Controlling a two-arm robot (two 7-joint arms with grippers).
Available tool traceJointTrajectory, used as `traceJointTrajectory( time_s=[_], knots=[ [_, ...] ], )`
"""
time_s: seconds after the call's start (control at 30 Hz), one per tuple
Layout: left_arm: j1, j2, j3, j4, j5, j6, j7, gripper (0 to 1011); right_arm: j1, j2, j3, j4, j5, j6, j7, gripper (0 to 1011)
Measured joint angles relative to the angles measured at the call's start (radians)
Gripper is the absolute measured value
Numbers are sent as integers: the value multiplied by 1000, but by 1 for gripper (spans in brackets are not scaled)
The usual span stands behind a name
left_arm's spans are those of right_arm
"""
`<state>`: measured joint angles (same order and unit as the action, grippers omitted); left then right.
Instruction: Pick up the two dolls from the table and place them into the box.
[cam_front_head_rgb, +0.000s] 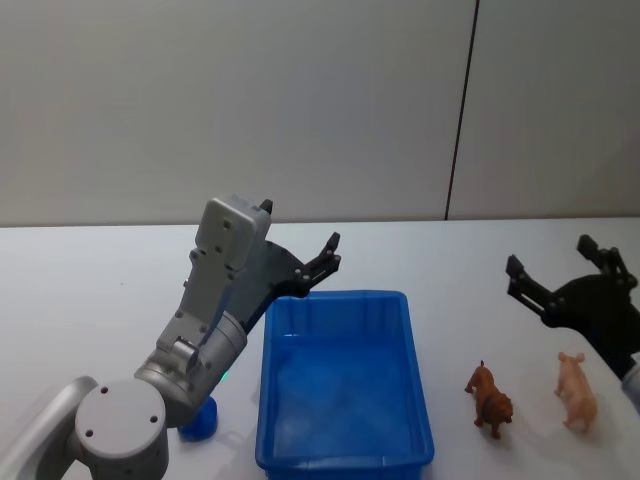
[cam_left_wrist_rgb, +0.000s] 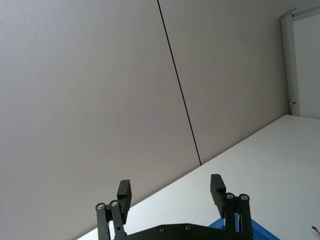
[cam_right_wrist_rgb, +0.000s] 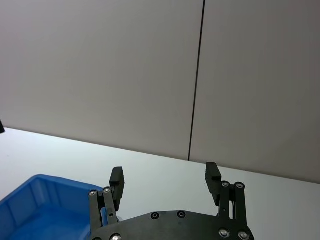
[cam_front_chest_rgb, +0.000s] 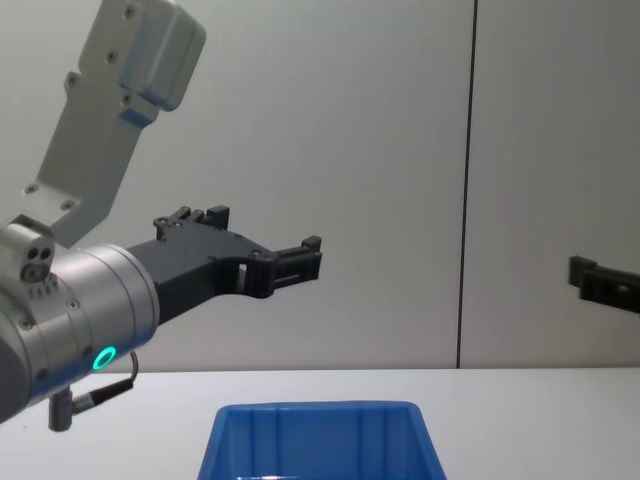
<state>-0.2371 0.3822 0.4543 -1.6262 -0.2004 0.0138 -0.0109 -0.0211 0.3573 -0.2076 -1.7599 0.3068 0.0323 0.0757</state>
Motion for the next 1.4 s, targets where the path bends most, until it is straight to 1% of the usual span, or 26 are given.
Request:
traceJointTrajectory(
  time_s=[0.13, 0.33, 0.37, 0.47, 0.5, 0.73, 0.93, 1.1, 1.4],
  knots=[
    [0, 0, 0, 0, 0, 0, 0, 1001, -7, 17, 13, 7, 13, 5, 7, 1001],
    [0, 0, 0, 0, 0, 0, 0, 1001, -21, 47, 35, 25, 33, 42, 19, 1001],
    [0, 0, 0, 0, 0, 0, 0, 1001, -21, 47, 35, 25, 33, 42, 19, 1001],
    [0, 0, 0, 0, 0, 0, 0, 1001, -30, 62, 44, 36, 39, 69, 27, 1001],
    [0, 0, 0, 0, 0, 0, 0, 1001, -30, 62, 44, 36, 39, 69, 27, 1001],
    [0, 0, 0, 0, 0, 0, 0, 1001, -47, 83, 53, 65, 40, 132, 41, 1001],
    [0, 0, 0, 0, 0, 0, 0, 1001, -55, 89, 53, 100, 32, 183, 53, 1001],
    [0, 0, 0, 0, 0, 0, 0, 1001, -56, 87, 46, 138, 17, 223, 62, 1001],
    [0, 0, 0, 0, 0, 0, 0, 1001, -47, 77, 34, 191, -4, 273, 72, 1001]
  ],
)
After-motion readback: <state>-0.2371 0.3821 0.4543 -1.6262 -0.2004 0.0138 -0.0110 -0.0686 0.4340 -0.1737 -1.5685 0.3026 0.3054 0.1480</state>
